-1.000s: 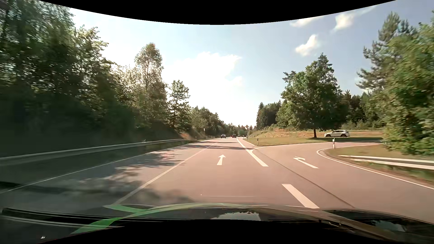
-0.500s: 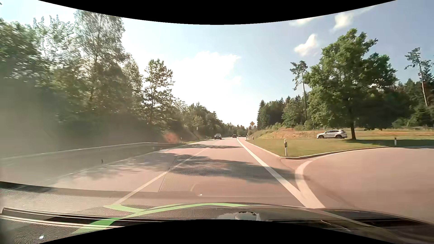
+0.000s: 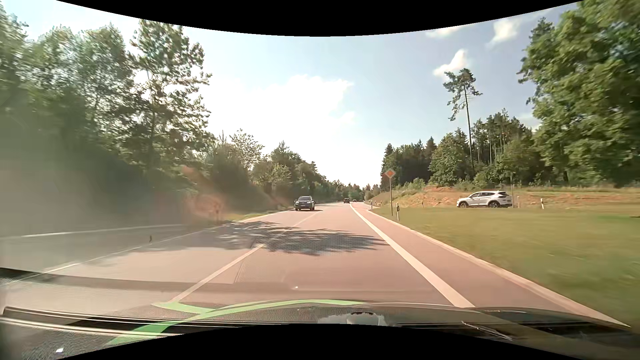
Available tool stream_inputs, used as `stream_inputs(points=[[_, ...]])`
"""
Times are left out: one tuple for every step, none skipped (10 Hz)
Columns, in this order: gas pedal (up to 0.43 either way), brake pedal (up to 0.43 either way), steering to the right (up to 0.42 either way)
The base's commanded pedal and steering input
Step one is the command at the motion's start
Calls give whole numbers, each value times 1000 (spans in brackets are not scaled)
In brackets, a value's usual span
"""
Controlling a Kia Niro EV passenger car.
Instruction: Follow the waypoints while adhering to traffic rules and regulations
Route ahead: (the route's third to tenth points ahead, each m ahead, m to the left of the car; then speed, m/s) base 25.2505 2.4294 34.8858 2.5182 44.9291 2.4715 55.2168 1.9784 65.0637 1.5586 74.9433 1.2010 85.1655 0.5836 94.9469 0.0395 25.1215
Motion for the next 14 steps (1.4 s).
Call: stream_inputs(points=[[358,0,1],[358,0,1],[358,0,0],[370,0,0],[370,0,0],[370,0,0],[370,0,0],[370,0,0],[370,0,1],[370,0,0],[370,0,0],[378,0,0],[378,0,1],[378,0,1]])
